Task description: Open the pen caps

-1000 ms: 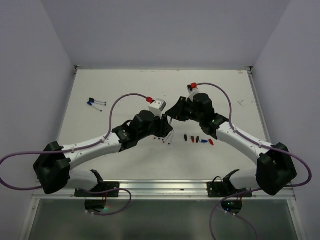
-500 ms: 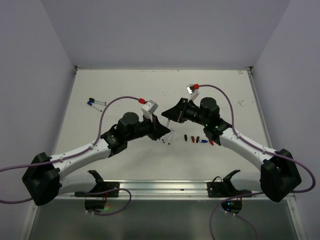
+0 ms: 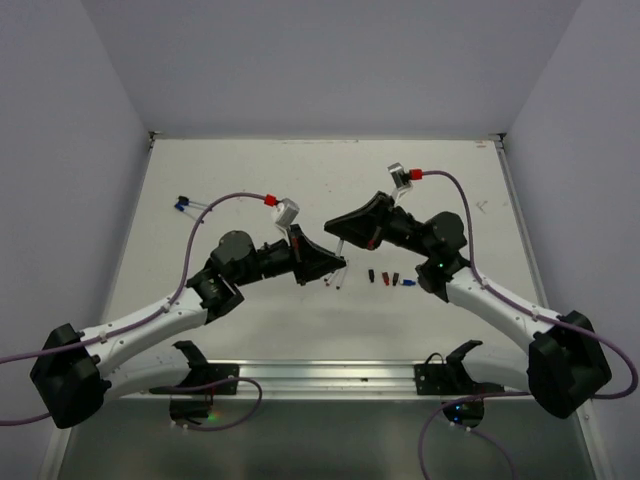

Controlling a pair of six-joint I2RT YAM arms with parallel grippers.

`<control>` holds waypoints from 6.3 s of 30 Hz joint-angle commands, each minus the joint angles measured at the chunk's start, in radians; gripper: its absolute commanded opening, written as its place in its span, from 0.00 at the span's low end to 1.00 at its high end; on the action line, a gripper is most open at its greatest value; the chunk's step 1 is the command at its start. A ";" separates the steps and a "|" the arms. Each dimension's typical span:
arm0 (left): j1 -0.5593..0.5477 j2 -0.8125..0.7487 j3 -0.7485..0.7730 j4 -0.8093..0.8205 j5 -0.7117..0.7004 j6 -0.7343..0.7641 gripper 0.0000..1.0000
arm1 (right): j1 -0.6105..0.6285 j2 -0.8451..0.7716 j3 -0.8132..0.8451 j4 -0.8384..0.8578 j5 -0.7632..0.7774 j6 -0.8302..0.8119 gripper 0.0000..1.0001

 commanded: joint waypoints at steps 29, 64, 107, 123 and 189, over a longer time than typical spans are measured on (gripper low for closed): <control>-0.165 -0.091 0.083 -0.259 -0.467 0.109 0.00 | -0.041 0.023 0.007 -0.508 0.388 -0.159 0.00; -0.157 -0.082 -0.028 -0.347 -0.545 0.065 0.00 | -0.268 0.099 -0.008 -0.176 0.759 -0.029 0.00; -0.133 0.256 0.347 -0.397 -0.399 0.302 0.69 | -0.062 -0.107 0.036 -0.417 0.342 -0.115 0.00; -0.296 0.439 0.639 -0.858 -1.337 0.191 0.00 | 0.014 -0.063 0.278 -0.930 0.765 -0.270 0.00; -0.048 -0.048 0.076 -0.494 -0.518 0.104 0.00 | -0.234 0.036 0.317 -0.707 0.816 -0.234 0.00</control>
